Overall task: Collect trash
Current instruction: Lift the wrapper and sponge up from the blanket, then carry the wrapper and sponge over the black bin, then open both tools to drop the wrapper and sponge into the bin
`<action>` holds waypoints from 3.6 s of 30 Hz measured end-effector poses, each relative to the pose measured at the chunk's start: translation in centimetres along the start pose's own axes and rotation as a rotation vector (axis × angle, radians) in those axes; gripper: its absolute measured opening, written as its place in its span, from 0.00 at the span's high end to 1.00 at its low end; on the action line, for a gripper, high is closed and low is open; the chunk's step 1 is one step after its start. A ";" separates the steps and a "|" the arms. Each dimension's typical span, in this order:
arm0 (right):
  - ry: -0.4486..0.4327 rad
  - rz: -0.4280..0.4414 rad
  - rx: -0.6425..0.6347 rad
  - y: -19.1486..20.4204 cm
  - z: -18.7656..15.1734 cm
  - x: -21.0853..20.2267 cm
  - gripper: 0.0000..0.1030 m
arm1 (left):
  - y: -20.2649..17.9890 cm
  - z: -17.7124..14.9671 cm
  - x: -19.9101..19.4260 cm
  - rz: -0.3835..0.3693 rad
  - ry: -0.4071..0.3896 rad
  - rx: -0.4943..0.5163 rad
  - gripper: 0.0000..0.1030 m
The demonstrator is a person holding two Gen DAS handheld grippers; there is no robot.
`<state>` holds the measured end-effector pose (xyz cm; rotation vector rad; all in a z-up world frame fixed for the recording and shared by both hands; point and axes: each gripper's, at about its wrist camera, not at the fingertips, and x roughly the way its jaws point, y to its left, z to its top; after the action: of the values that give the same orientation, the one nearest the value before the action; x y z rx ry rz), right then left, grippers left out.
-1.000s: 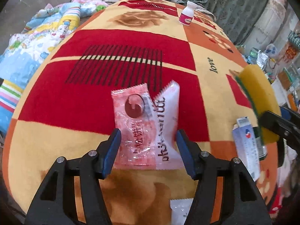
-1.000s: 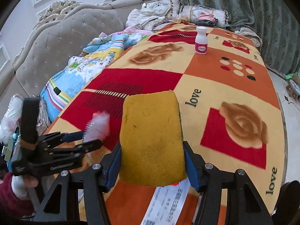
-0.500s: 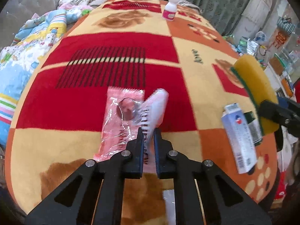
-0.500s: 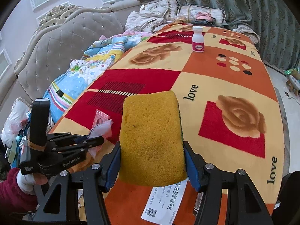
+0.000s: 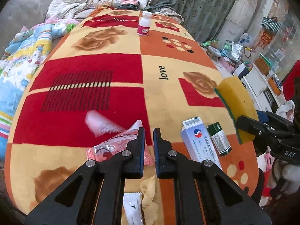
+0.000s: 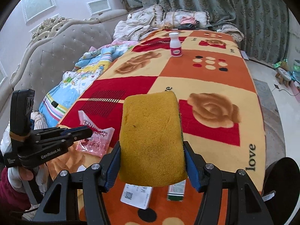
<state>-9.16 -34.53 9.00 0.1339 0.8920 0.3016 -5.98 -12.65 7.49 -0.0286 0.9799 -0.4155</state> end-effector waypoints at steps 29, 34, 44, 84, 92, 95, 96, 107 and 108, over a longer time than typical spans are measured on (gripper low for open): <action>0.036 0.027 0.026 -0.2 -0.8 0.8 0.40 | 2.5 -1.2 5.8 0.092 0.101 0.043 0.86; 0.021 0.029 0.035 -0.7 -0.8 0.3 0.40 | 0.1 -0.6 3.5 0.036 0.057 0.081 0.88; -0.027 -0.014 0.072 -3.5 -1.5 -3.0 0.40 | -7.5 1.5 0.8 -0.055 -0.016 0.175 0.90; -0.049 -0.330 0.498 -24.6 -12.8 -12.2 0.27 | -34.3 2.4 8.1 -0.459 0.139 0.357 0.75; -0.036 -0.324 0.505 -24.8 -13.1 -11.8 0.26 | -33.1 2.3 7.7 -0.434 0.129 0.336 0.51; -0.030 -0.322 0.499 -24.5 -13.0 -11.5 0.26 | -32.3 2.3 7.5 -0.398 0.124 0.341 0.51; -0.030 -0.319 0.494 -24.2 -12.9 -11.5 0.26 | -32.0 2.2 7.3 -0.387 0.121 0.342 0.51; -0.027 -0.295 0.424 -21.2 -11.4 -10.8 0.26 | -28.4 1.8 5.5 -0.264 0.068 0.327 0.51; -0.026 -0.292 0.416 -20.8 -11.2 -10.7 0.26 | -27.9 1.8 5.3 -0.254 0.064 0.324 0.51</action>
<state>-20.01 -57.72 5.02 0.3871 0.9255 -0.1607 -11.11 -40.52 10.05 0.1552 0.9648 -0.8089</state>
